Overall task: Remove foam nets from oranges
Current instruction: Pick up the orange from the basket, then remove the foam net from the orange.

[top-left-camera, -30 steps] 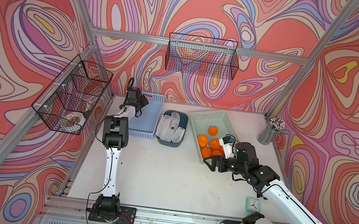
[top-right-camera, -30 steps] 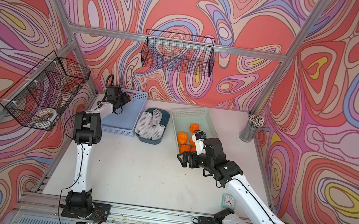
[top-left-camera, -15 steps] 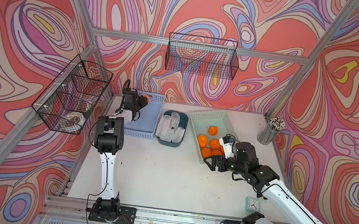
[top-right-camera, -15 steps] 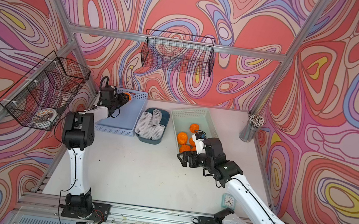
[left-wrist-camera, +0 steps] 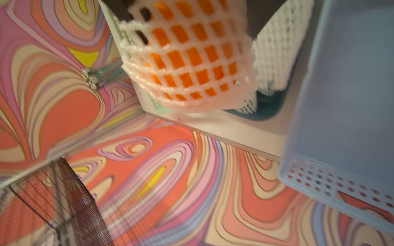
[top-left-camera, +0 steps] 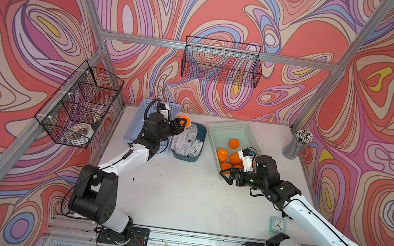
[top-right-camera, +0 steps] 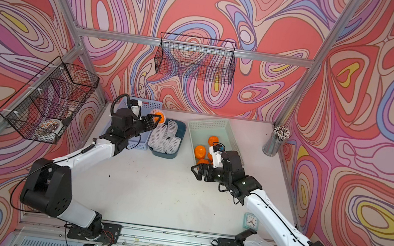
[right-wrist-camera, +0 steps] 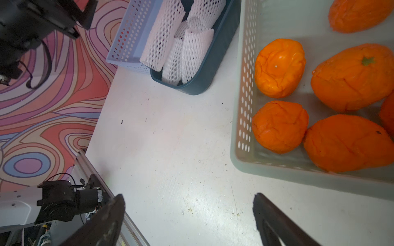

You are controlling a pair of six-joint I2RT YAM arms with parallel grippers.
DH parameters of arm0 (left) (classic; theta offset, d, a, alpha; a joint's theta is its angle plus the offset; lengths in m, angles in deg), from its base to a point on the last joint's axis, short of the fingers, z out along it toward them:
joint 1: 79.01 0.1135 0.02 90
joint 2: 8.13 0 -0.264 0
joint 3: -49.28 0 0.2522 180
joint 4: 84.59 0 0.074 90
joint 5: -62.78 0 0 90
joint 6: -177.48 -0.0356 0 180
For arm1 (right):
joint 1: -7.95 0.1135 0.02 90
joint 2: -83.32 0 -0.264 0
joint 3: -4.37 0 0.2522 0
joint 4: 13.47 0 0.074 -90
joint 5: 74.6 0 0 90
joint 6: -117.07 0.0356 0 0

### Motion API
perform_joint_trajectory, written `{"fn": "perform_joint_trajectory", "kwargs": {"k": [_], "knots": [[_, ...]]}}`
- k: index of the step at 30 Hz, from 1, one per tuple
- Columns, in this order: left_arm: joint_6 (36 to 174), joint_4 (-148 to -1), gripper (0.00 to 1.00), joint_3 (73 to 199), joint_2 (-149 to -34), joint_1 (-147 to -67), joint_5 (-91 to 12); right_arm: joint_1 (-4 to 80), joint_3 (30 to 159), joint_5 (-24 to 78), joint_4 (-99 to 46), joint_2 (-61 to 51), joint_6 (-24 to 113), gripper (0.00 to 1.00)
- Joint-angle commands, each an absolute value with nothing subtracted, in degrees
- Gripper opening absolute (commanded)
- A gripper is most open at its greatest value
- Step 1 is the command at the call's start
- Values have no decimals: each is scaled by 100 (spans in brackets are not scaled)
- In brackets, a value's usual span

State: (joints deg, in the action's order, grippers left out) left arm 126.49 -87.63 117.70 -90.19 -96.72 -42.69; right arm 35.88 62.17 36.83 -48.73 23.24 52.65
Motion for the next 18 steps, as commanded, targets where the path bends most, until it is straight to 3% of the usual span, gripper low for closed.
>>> {"fn": "perform_joint_trajectory", "kwargs": {"k": [1,10,18], "knots": [[12645,-8028,50,11166,-8334,-10312,-3899,3651,6182,3863,-5073,2516,5371,95],[13889,-8112,48,9603,-7590,-11781,-3745,3754,5684,4190,-5042,2925,5660,93],[14766,-9454,49,8430,-8200,-12084,-3918,4038,5217,4246,-4522,2627,6119,87]]}}
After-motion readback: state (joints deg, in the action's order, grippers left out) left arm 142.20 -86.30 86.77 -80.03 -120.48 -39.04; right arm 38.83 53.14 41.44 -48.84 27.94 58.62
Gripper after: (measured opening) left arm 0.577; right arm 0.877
